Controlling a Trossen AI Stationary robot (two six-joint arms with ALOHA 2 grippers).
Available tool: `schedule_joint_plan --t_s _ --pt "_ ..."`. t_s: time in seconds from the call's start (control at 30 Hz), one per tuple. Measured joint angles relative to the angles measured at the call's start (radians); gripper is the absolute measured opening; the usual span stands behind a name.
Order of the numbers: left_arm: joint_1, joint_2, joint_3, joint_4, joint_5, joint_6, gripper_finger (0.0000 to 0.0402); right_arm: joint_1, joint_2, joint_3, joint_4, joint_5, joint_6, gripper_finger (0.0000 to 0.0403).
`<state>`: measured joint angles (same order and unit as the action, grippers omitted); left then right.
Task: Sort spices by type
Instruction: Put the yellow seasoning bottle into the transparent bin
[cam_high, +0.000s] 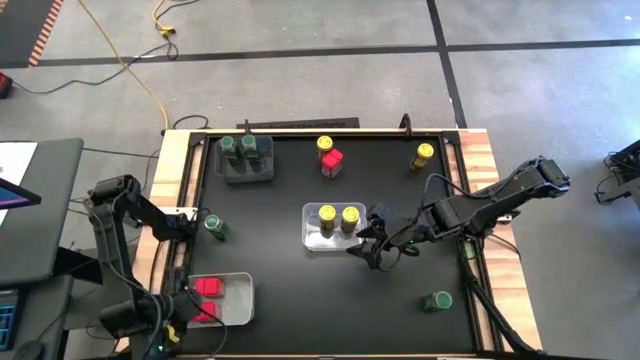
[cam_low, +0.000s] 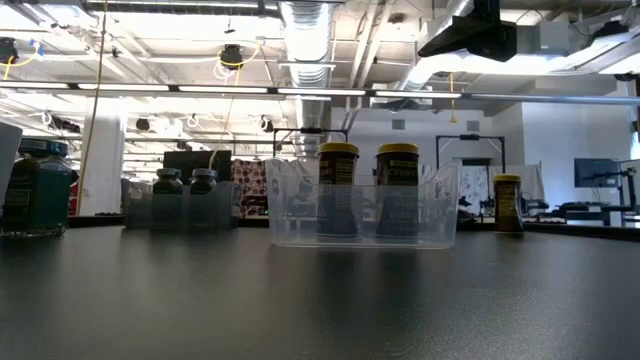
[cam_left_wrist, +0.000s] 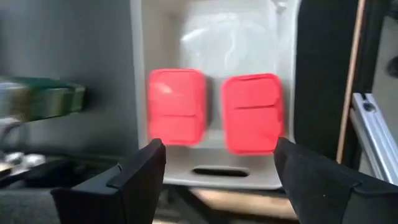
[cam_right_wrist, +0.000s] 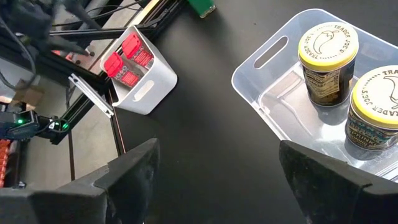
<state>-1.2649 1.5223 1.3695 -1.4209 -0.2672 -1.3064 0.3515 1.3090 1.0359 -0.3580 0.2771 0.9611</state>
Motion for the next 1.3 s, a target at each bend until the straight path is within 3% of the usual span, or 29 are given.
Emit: schedule_joint_plan --t_s 0.17,0.33,0.47,0.8,1.1,1.3 --pt "0.036 -0.003 0.140 -0.156 -0.030 0.042 0.0286 0.000 0.000 0.000 0.000 0.000 0.000 0.0356" --pt "0.120 -0.027 0.260 -0.106 -0.132 0.383 0.0286 0.000 0.000 0.000 0.000 0.000 0.000 0.0356" --pt "0.204 -0.026 0.356 -0.099 -0.255 0.533 0.0286 0.000 0.000 0.000 0.000 0.000 0.000 0.0356" --pt "0.447 -0.015 0.395 0.021 -0.452 0.838 0.0286 0.000 0.000 0.000 0.000 0.000 0.000 0.0356" --pt "0.749 0.093 0.393 0.156 -0.463 0.837 0.0286 -0.008 0.004 0.000 0.001 0.000 -0.001 0.0356" --pt "0.888 0.224 0.393 0.247 -0.462 0.852 0.0286 -0.028 0.006 0.000 0.000 0.000 -0.001 0.0356"
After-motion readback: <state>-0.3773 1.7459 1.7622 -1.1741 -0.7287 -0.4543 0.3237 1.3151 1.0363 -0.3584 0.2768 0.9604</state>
